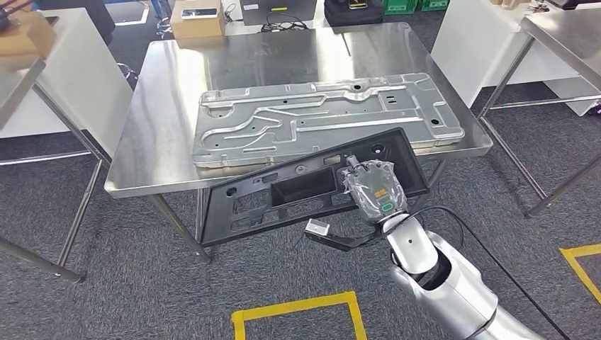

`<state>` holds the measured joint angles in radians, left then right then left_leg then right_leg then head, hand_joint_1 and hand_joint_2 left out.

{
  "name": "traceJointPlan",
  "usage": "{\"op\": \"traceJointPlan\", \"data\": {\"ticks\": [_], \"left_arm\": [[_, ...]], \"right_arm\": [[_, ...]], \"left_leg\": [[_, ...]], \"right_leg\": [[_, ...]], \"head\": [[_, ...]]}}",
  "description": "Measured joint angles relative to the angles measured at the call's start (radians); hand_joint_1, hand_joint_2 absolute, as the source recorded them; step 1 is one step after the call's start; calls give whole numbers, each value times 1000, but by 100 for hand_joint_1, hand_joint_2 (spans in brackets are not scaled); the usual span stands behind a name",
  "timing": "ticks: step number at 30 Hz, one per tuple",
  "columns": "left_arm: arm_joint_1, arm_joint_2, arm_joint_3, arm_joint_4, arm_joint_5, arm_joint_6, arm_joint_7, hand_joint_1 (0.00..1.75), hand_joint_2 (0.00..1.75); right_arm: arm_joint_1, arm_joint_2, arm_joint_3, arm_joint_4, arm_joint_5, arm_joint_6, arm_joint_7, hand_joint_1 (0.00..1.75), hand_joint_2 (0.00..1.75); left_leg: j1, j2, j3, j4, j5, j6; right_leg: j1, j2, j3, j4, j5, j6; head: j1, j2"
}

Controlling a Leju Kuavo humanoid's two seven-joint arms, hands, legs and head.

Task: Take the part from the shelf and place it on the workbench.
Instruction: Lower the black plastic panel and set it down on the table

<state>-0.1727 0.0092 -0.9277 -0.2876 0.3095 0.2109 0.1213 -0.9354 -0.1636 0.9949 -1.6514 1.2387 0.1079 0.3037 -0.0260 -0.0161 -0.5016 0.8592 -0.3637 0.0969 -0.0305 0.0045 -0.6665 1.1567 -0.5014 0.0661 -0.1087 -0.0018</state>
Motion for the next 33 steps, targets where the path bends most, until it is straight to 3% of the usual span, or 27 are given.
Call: {"op": "traceJointPlan", "data": {"ticks": [2, 4, 8, 10, 12, 13, 14, 15, 18, 20, 22, 24, 25, 27, 28, 29, 30, 33], "left_arm": [[1, 0, 0, 0, 0, 0, 0, 0, 175], [-3, 0, 0, 0, 1, 0, 0, 0, 175], [-5, 1, 2, 0, 2, 0, 0, 0, 175], [-7, 2, 3, 0, 2, 0, 0, 0, 175], [-7, 1, 7, 0, 4, 1, -1, 0, 175], [-5, 1, 9, 0, 5, 1, -1, 0, 175], [-2, 1, 12, 0, 6, 1, -1, 0, 175], [0, 1, 14, 0, 6, 1, -1, 0, 175], [2, 2, 18, 1, 7, 4, -1, 0, 175], [1, 3, 20, 1, 8, 6, 0, 0, 175], [1, 3, 21, 1, 6, 7, 1, 0, 175], [0, 3, 21, 1, 2, 7, 2, 0, 175], [-2, 3, 21, 1, 1, 7, 2, 0, 175], [-5, 2, 21, 1, -2, 6, 3, 0, 175], [-4, 2, 21, 1, -3, 6, 3, 0, 175], [-3, 1, 21, 1, -4, 6, 3, 0, 175], [-1, 1, 21, 1, -4, 6, 3, 0, 175], [0, 0, 21, 1, -4, 7, 3, 0, 175]], "right_arm": [[2, -1, 0, 0, 0, 0, 0, 175, 175], [2, -1, 0, -1, 0, 0, 0, 175, 175], [1, -4, -1, -6, 4, -2, 3, 175, 175], [-2, -3, -3, -8, 6, -3, 5, 175, 175], [-4, -4, -4, -11, 6, -4, 7, 175, 175], [-4, -5, -4, -13, 6, -4, 8, 175, 175], [-3, -6, -4, -14, 6, -4, 10, 175, 175], [-2, -7, -6, -15, 6, -4, 11, 175, 175], [-2, -9, -17, -21, 6, -9, 18, 175, 175], [-1, -12, -25, -25, 5, -13, 22, 175, 175], [2, -15, -32, -29, 5, -15, 25, 175, 175], [4, -18, -39, -34, 5, -16, 25, 175, 175], [5, -19, -42, -36, 5, -17, 25, 175, 175], [7, -22, -46, -40, 5, -18, 25, 175, 175], [11, -24, -47, -41, 5, -18, 25, 175, 175], [15, -26, -47, -41, 5, -18, 25, 175, 175], [18, -28, -47, -41, 5, -18, 25, 175, 175], [20, -32, -50, -45, 5, -18, 25, 175, 175]], "left_leg": [[-4, -1, 21, 4, -20, -6], [-8, -1, 29, 7, -36, -13], [-8, 0, 15, 50, -54, -30], [1, 2, -48, 160, -82, -45], [14, 3, -144, 308, -134, -61], [18, 4, -179, 348, -148, -65], [22, 4, -198, 354, -147, -67], [22, 5, -193, 315, -120, -65], [10, 5, -126, 93, 29, -37], [-2, 6, -100, 17, 69, -19], [-3, 8, -84, 5, 60, -10], [2, 8, -62, -3, 55, -3], [5, 7, -52, -6, 51, 1], [2, 7, -40, -5, 39, 7], [1, 6, -34, -5, 32, 8], [0, 6, -27, -4, 25, 8], [-1, 5, -19, -3, 16, 6], [-3, 4, 7, 4, -11, -4]], "right_leg": [[2, 0, 53, -162, 104, -7], [5, 0, 89, -256, 146, -14], [0, 2, 102, -261, 139, -33], [-2, 2, 111, -261, 130, -40], [-3, 3, 120, -261, 118, -42], [-3, 4, 128, -261, 111, -41], [-3, 5, 137, -261, 103, -39], [-3, 5, 149, -261, 94, -38], [-3, 6, 184, -266, 70, -30], [-4, 7, 195, -269, 60, -19], [-3, 7, 203, -266, 56, -8], [-1, 5, 189, -216, 42, -4], [-1, 4, 161, -161, 23, -2], [1, 3, 77, -23, -31, 2], [2, 3, 38, 27, -53, 4], [3, 3, 13, 45, -57, 5], [3, 3, 7, 24, -37, 6], [3, 2, 66, -182, 105, 1]], "head": [[0, 0], [0, 0], [0, 0], [0, 0], [0, 0], [0, 0], [0, 0], [0, 0], [0, 0], [0, 0], [0, 0], [0, 0], [0, 0], [1, 0], [0, 0], [0, 0], [0, 0], [1, 0]]}}
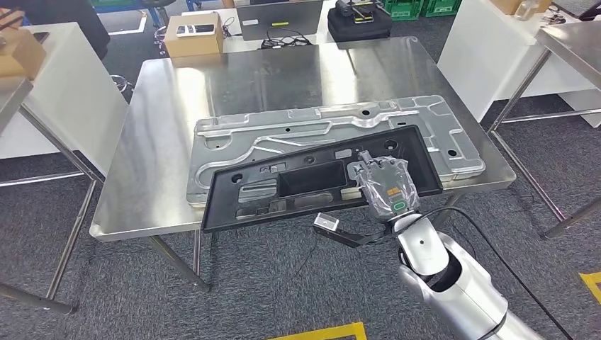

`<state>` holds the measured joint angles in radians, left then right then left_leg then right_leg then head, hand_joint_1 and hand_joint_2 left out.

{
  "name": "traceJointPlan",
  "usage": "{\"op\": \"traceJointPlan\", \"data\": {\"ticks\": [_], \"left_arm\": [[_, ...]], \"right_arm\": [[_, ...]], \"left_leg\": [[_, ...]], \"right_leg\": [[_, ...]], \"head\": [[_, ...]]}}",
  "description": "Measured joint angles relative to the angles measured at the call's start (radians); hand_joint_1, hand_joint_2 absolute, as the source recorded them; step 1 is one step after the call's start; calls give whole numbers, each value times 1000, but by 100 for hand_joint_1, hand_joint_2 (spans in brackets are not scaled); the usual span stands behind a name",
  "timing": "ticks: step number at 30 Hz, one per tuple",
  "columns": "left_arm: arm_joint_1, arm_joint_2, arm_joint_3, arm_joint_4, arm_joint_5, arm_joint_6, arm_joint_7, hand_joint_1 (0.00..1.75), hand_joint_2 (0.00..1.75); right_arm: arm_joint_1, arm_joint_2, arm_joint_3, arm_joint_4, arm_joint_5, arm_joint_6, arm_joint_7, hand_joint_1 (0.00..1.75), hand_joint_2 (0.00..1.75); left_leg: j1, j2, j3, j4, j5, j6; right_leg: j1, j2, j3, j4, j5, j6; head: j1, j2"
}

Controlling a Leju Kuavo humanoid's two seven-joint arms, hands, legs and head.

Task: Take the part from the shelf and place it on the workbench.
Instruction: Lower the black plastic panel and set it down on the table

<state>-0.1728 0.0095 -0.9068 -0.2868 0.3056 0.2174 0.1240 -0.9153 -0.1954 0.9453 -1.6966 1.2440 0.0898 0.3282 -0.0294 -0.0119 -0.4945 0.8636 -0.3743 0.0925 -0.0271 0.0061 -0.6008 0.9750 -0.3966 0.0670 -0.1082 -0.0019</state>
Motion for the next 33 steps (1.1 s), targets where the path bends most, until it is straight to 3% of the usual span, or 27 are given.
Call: {"op": "traceJointPlan", "data": {"ticks": [2, 5, 6, 7, 10, 11, 12, 13, 15, 17, 20, 22, 25, 26, 27, 28, 30, 31, 33], "left_arm": [[-2, 0, 0, 0, 0, 1, 0, 0, 175], [-1, 1, 0, 0, 0, 2, 0, 0, 175], [-1, 1, 0, 0, 0, 2, 0, 0, 175], [-2, 1, 0, 0, -1, 3, 0, 0, 175], [-1, 1, 0, 0, -1, 5, -1, 0, 175], [1, 1, 0, 0, -1, 5, -1, 0, 175], [3, 1, 0, 0, -1, 5, -1, 0, 175], [4, 1, 0, 0, -1, 5, -1, 0, 175], [4, 2, 0, 1, -1, 6, -1, 0, 175], [2, 3, 0, 2, -1, 7, -1, 0, 175], [2, 1, 0, 3, -2, 8, 0, 0, 175], [1, 0, 0, 3, -2, 9, 0, 0, 175], [-4, -3, 0, 3, -3, 10, 0, 0, 175], [-4, -5, 0, 3, -3, 10, 0, 0, 175], [-2, -6, 0, 3, -3, 10, 0, 0, 175], [0, -7, 0, 3, -3, 10, 0, 0, 175], [1, -8, 0, 3, -3, 10, 0, 0, 175], [0, -7, 0, 3, -3, 10, 0, 0, 175], [-1, -6, 0, 4, -2, 11, 0, 0, 175]], "right_arm": [[0, -1, -2, -2, 0, -1, 0, 175, 175], [2, -5, -3, -7, 0, -2, 1, 175, 175], [2, -5, -4, -9, 0, -1, 1, 175, 175], [1, -6, -5, -10, 0, -1, 1, 175, 175], [3, -7, -8, -15, 0, -1, 1, 175, 175], [5, -7, -8, -16, 0, 0, 1, 175, 175], [7, -8, -8, -16, 0, 0, 1, 175, 175], [8, -8, -9, -17, 0, 0, 1, 175, 175], [8, -9, -10, -19, 0, 0, 1, 175, 175], [7, -11, -13, -21, -1, 0, 1, 175, 175], [7, -15, -15, -24, -5, 1, 1, 175, 175], [4, -16, -17, -26, -6, 1, 1, 175, 175], [5, -16, -17, -27, -7, 1, 1, 175, 175], [8, -16, -17, -27, -7, 2, 0, 175, 175], [11, -16, -17, -27, -7, 2, 0, 175, 175], [13, -16, -17, -27, -7, 2, 0, 175, 175], [13, -17, -17, -26, -8, 4, -1, 175, 175], [12, -18, -17, -26, -8, 6, -1, 175, 175], [13, -18, -17, -26, -10, 9, -3, 175, 175]], "left_leg": [[-4, 0, 6, 5, -16, -9], [-4, 1, 7, 24, -36, -21], [-1, 2, -5, 54, -50, -29], [3, 3, -30, 102, -71, -37], [18, 5, -161, 322, -145, -57], [19, 5, -193, 358, -149, -59], [19, 5, -202, 350, -131, -56], [18, 5, -193, 302, -92, -50], [6, 5, -143, 145, 15, -22], [-6, 5, -99, 36, 59, -2], [-6, 9, -71, 9, 47, -6], [-1, 11, -54, 3, 39, 1], [3, 10, -38, 2, 24, 11], [5, 9, -33, 3, 18, 10], [8, 7, -28, 4, 12, 7], [13, 4, -20, 8, 3, 1], [22, 0, -6, 20, -19, -17], [26, -2, -1, 30, -31, -26], [25, -5, 2, 41, -47, -36]], "right_leg": [[2, 0, 26, -75, 34, -11], [-1, 0, 34, -77, 26, -29], [-3, 0, 39, -77, 23, -33], [-4, 1, 44, -77, 19, -37], [-2, 2, 58, -76, 2, -43], [-1, 2, 66, -76, -5, -43], [1, 3, 76, -77, -13, -42], [3, 3, 89, -77, -22, -42], [5, 3, 116, -81, -39, -41], [7, 8, 131, -85, -54, -39], [10, 11, 138, -70, -65, -32], [10, 7, 111, -4, -84, -26], [8, 5, -15, 198, -158, -14], [6, 5, -51, 241, -169, -8], [3, 5, -72, 251, -164, -2], [-2, 4, -71, 217, -131, 5], [-15, 3, -26, 78, -38, 24], [-20, 3, -3, 13, -14, 27], [-25, 4, 16, -37, -2, 17]], "head": [[0, 0], [0, 0], [0, 0], [0, 0], [0, 0], [0, 0], [0, 0], [0, 0], [0, 0], [0, 0], [0, 0], [0, 0], [0, 0], [0, 0], [0, 0], [0, 0], [0, 0], [1, 0], [1, 0]]}}
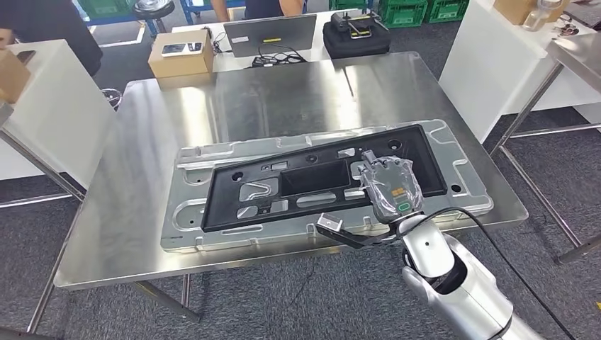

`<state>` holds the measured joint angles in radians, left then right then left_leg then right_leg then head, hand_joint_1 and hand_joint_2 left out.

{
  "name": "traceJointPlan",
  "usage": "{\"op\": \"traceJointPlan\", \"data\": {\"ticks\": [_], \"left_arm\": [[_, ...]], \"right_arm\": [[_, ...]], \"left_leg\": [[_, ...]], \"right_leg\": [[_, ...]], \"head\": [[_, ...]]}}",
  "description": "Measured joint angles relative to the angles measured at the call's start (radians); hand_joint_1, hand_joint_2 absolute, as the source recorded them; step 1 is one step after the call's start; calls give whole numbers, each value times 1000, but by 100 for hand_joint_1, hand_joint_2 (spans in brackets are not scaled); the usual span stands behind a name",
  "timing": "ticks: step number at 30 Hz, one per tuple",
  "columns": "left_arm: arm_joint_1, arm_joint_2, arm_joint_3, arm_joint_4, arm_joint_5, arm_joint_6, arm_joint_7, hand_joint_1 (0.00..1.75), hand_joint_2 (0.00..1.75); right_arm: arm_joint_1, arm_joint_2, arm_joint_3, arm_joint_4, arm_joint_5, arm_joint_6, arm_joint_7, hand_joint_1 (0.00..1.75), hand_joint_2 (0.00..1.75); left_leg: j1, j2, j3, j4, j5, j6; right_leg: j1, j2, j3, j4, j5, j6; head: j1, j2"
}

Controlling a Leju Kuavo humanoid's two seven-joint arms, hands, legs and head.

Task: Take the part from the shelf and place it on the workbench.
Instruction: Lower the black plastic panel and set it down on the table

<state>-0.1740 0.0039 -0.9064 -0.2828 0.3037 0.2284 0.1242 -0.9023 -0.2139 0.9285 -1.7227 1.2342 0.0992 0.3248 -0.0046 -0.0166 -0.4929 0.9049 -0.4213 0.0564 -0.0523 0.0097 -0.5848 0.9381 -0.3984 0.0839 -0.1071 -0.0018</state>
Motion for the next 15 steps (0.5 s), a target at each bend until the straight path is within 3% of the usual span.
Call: {"op": "traceJointPlan", "data": {"ticks": [1, 3, 4, 7, 8, 9, 10, 11, 13, 14, 15], "left_arm": [[0, 0, 0, 0, 0, 0, 0, 0, 175], [2, 1, 0, 0, 0, 1, 0, 0, 175], [1, 2, 0, 0, 0, 1, 0, 0, 175], [0, 2, 0, 0, 0, 1, 0, 0, 175], [2, 2, 0, 0, 1, 1, 0, 0, 175], [4, 2, 0, 0, 1, 1, 0, 0, 175], [5, 2, 0, 0, 1, 0, 0, 0, 175], [5, 2, 0, 0, 1, 0, 0, 0, 175], [5, 3, 0, 1, 1, 0, 0, 0, 175], [4, 3, 0, 1, 1, 0, 0, 0, 175], [4, 4, 0, 1, 1, 0, 1, 0, 175]], "right_arm": [[0, 0, 0, 0, 0, 1, -1, 175, 175], [-1, 0, 0, 0, 0, 3, -2, 175, 175], [-4, 0, 0, 0, 0, 3, -2, 175, 175], [-8, 0, 0, 0, 0, 3, -2, 175, 175], [-6, 0, 0, 0, 0, 4, -2, 175, 175], [-4, 0, 0, 0, 0, 4, -2, 175, 175], [-3, 1, 0, 0, 0, 4, -3, 175, 175], [-2, 1, 0, 0, 0, 4, -3, 175, 175], [-5, 1, 0, 0, 0, 5, -3, 175, 175], [-7, 2, 0, 0, 0, 5, -3, 175, 175], [-8, 2, 0, 0, 0, 5, -3, 175, 175]], "left_leg": [[0, -1, 2, 2, -5, -2], [0, 1, 2, 16, -18, -10], [2, 3, -13, 50, -33, -16], [8, 7, -131, 261, -105, -29], [9, 8, -170, 317, -119, -28], [7, 8, -194, 338, -117, -24], [3, 8, -198, 318, -93, -14], [-4, 8, -185, 261, -53, 1], [-30, 9, -137, 108, 39, 43], [-45, 5, -117, 46, 65, 62], [-54, 2, -104, 5, 78, 73]], "right_leg": [[0, -1, 1, -1, -5, -12], [-3, 0, 8, 0, 1, -24], [-4, 1, 11, -1, 0, -27], [-3, 3, 23, -2, -10, -37], [0, 4, 28, -2, -15, -40], [3, 5, 36, -4, -21, -41], [9, 6, 46, -6, -26, -43], [15, 7, 59, -11, -31, -44], [24, 7, 84, -25, -39, -47], [29, 8, 92, -31, -43, -46], [35, 9, 100, -34, -45, -45]], "head": [[0, 0], [0, 0], [0, 0], [0, 0], [0, 0], [0, 0], [0, 0], [0, 0], [0, 0], [0, 0], [0, 0]]}}
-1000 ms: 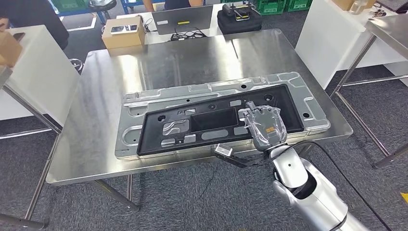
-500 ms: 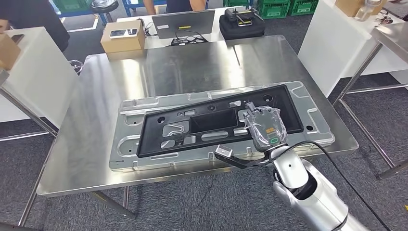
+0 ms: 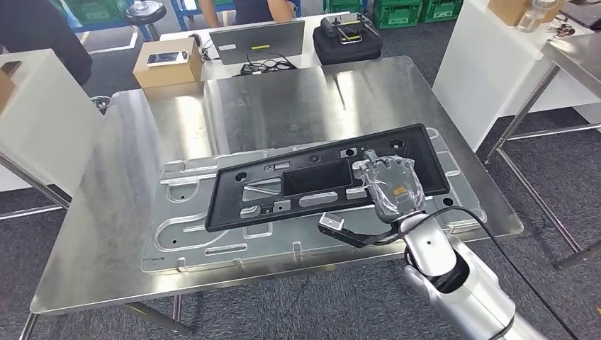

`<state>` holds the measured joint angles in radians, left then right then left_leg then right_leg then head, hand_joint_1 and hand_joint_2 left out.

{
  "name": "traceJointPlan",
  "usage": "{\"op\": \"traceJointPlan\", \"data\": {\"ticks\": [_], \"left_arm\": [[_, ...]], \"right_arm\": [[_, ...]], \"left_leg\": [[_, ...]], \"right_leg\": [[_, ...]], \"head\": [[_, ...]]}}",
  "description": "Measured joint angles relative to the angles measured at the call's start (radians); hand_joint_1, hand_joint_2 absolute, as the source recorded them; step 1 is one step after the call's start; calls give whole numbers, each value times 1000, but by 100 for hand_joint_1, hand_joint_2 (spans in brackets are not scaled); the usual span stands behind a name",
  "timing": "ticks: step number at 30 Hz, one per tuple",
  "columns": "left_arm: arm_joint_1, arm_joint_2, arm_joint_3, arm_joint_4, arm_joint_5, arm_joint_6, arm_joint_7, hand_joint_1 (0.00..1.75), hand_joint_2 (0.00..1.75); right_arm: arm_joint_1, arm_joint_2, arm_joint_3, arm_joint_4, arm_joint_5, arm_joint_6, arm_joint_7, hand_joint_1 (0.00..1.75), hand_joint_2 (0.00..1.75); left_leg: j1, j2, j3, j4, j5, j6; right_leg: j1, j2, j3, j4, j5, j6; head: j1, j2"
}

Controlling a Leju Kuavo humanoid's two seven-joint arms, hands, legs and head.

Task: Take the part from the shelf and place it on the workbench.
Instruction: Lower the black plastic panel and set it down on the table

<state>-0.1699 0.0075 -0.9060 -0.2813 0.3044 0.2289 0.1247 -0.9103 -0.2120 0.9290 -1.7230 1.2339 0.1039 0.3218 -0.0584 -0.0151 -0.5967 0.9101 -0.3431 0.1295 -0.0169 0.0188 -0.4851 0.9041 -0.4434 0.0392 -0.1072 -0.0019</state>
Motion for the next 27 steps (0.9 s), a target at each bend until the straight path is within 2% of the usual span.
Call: {"op": "traceJointPlan", "data": {"ticks": [1, 3, 4, 5, 7, 8, 9, 10, 11, 13, 14, 15, 18, 19, 20, 21, 23, 24, 25, 26, 27], "left_arm": [[0, 0, 0, 0, 0, 0, 0, 0, 175], [1, -2, 0, 1, 0, 0, 1, 0, 175], [1, -3, 0, 1, 0, -1, 1, 0, 175], [-1, -4, 0, 1, 0, -1, 1, 0, 175], [-4, -5, 0, 1, 0, -1, 1, 0, 175], [-3, -5, 0, 1, 0, -1, 1, 0, 175], [-2, -5, 0, 1, 0, -2, 1, 0, 175], [0, -5, 0, 1, 0, -2, 1, 0, 175], [2, -5, 0, 1, -1, -2, 1, 0, 175], [1, -6, 0, 1, -1, -3, 1, 0, 175], [0, -6, 0, 1, -1, -3, 1, 0, 175], [-1, -6, 0, 1, -1, -4, 1, 0, 175], [-2, -6, 0, 1, -1, -5, 1, 0, 175], [-3, -6, 0, 1, -1, -5, 1, 0, 175], [-5, -6, 0, 1, -1, -4, 1, 0, 175], [-7, -6, 0, 1, 0, -4, 1, 0, 175], [-8, -6, 0, 1, 0, -4, 1, 0, 175], [-7, -6, 0, 1, 0, -4, 1, 0, 175], [-5, -6, 0, 1, 0, -4, 1, 0, 175], [-3, -6, 0, 1, 0, -4, 1, 0, 175], [-2, -6, 0, 1, 0, -4, 1, 0, 175]], "right_arm": [[-1, 0, 0, 0, 0, 0, 0, 175, 175], [-1, 1, 0, 0, 0, 0, 0, 175, 175], [-3, 1, 0, 0, 0, 0, 0, 175, 175], [-4, 1, -1, 0, 0, 0, 0, 175, 175], [-3, 1, -1, 0, -2, 0, 1, 175, 175], [0, 1, -1, 0, -4, 0, -1, 175, 175], [4, 1, 0, 0, -5, 0, -4, 175, 175], [7, 1, 0, 0, -7, 0, -7, 175, 175], [9, 1, 1, 0, -7, 0, -10, 175, 175], [9, 2, 2, 0, -7, 0, -13, 175, 175], [8, 4, 3, 0, -7, 0, -14, 175, 175], [9, 6, 5, 1, -7, 0, -16, 175, 175], [10, 13, 10, 2, -7, 0, -20, 175, 175], [8, 14, 11, 2, -7, 0, -21, 175, 175], [7, 18, 12, 2, -7, 0, -22, 175, 175], [6, 21, 14, 3, -6, 0, -23, 175, 175], [6, 25, 17, 3, -6, 0, -25, 175, 175], [7, 25, 20, 4, -6, 0, -26, 175, 175], [8, 25, 22, 5, -6, 0, -27, 175, 175], [8, 26, 24, 5, -6, 0, -27, 175, 175], [7, 27, 25, 6, -6, 0, -27, 175, 175]], "left_leg": [[-3, -4, 10, -22, 1, 1], [7, -6, 31, -34, 6, -7], [10, -6, 41, -35, 5, -9], [12, -5, 48, -35, 4, -7], [12, -5, 54, -34, -4, -1], [11, -5, 58, -34, -8, 1], [11, -5, 62, -34, -14, 2], [11, -6, 69, -33, -21, 1], [11, -7, 78, -32, -28, 0], [8, -9, 97, -30, -44, -3], [6, -9, 102, -29, -52, -6], [3, -9, 105, -27, -59, -10], [-2, -9, 107, -13, -76, -19], [-1, -8, 98, 9, -87, -27], [5, -7, 76, 51, -106, -38], [14, -5, 39, 116, -131, -53], [37, -3, -53, 264, -179, -77], [47, -2, -87, 306, -186, -84], [54, -1, -101, 307, -171, -90], [59, -1, -94, 267, -135, -93], [62, 1, -69, 192, -83, -95]], "right_leg": [[7, 1, 6, 2, -2, 2], [14, 0, 14, 14, -13, 6], [14, -2, 7, 37, -29, 10], [14, -5, -13, 80, -54, 15], [13, -8, -92, 219, -115, 22], [13, -8, -136, 283, -135, 23], [13, -8, -167, 317, -136, 24], [13, -9, -179, 310, -115, 25], [13, -9, -171, 263, -72, 24], [14, -9, -124, 112, 27, 19], [15, -8, -103, 54, 52, 14], [15, -9, -90, 17, 66, 8], [8, -10, -77, 0, 65, -9], [3, -10, -72, -1, 62, -12], [-2, -10, -68, -1, 59, -14], [-5, -11, -65, -1, 56, -14], [-10, -11, -59, -1, 46, -12], [-13, -11, -54, -1, 40, -9], [-17, -11, -45, -1, 33, -5], [-21, -11, -35, -1, 26, 0], [-25, -11, -22, -1, 18, 5]], "head": [[0, 0], [0, 0], [0, 0], [0, 0], [0, 0], [0, 0], [0, 0], [0, 0], [0, 0], [0, 0], [0, 0], [0, 0], [1, 0], [0, 0], [0, 0], [-1, 0], [-1, 0], [-1, 0], [-1, 0], [-1, 0], [-1, 0]]}}
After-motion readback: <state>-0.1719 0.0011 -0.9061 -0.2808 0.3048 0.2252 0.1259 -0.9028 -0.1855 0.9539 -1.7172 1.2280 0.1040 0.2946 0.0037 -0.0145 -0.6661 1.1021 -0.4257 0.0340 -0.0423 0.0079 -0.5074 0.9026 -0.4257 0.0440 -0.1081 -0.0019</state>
